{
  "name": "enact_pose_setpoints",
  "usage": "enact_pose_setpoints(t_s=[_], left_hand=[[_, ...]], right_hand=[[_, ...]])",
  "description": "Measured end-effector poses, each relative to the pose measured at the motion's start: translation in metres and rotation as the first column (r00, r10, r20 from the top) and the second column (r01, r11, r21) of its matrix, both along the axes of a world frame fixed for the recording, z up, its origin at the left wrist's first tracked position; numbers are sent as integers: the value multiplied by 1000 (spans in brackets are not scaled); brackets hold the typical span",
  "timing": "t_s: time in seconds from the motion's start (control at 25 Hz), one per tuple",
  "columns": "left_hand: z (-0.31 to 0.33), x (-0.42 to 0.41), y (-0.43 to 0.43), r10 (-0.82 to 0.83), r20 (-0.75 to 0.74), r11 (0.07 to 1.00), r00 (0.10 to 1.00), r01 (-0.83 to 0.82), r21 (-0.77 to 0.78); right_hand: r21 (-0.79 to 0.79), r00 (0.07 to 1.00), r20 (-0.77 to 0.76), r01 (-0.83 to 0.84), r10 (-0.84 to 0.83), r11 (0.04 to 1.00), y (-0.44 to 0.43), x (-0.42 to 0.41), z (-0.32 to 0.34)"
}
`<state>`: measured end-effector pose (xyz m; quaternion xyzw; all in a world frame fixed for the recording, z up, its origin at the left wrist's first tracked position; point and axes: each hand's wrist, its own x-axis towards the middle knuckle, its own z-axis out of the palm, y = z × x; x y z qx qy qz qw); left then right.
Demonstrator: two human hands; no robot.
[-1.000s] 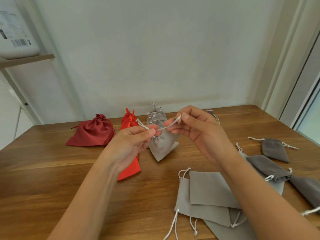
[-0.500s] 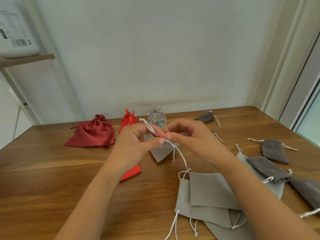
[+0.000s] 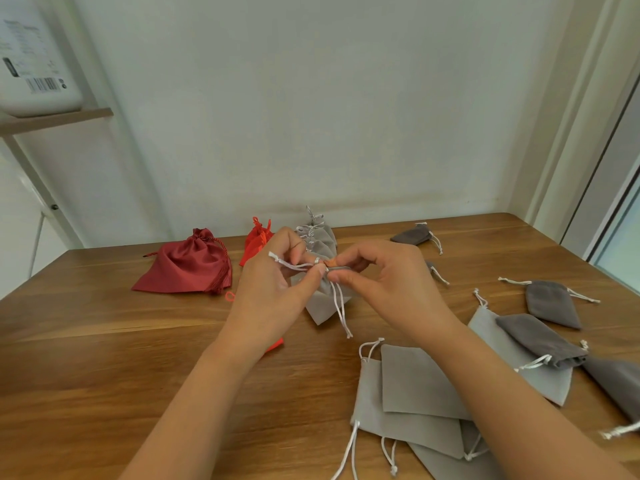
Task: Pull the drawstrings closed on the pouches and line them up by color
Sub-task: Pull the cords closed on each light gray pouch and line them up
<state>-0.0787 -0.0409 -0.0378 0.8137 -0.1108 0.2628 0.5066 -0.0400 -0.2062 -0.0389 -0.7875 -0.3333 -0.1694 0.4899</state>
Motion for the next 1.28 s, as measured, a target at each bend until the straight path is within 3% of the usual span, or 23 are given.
enact_pose_setpoints(t_s=[0.28, 0.4, 0.52, 0.56, 0.64, 0.72, 0.8, 1.08, 1.28], left_hand=[[-4, 3, 5, 54, 88, 997, 995, -58, 44], [-4, 2, 5, 96, 113, 994, 989, -102, 50], [-4, 1, 3, 165, 182, 968, 969, -195, 159], [-5, 2, 2, 167, 197, 967, 966, -200, 161], [-6, 2, 1, 155, 205, 974, 966, -183, 129], [-5, 1, 0, 147, 222, 978, 964, -176, 114], [-4, -1, -2, 129, 263, 981, 956, -162, 110], [-6, 0, 1, 81, 333, 990, 940, -115, 86], [-8, 4, 1, 79, 341, 974, 937, -145, 172]], right_hand=[[22, 927, 371, 48, -53, 999, 9, -1, -9], [16, 915, 402, 4, -11, 1000, 12, -2, -10], [-28, 922, 387, -14, 24, 999, 12, -1, -9], [-34, 939, 343, -29, 39, 999, 11, -2, -8], [30, 992, 98, -83, 80, 996, 9, -7, -4], [195, 971, -197, -95, 134, 976, 8, -7, 0], [284, 926, -338, -70, 168, 956, 7, -1, 1], [339, 911, -314, -154, 266, 928, 7, 1, -1], [305, 891, -406, -76, 202, 949, 0, -1, 7]])
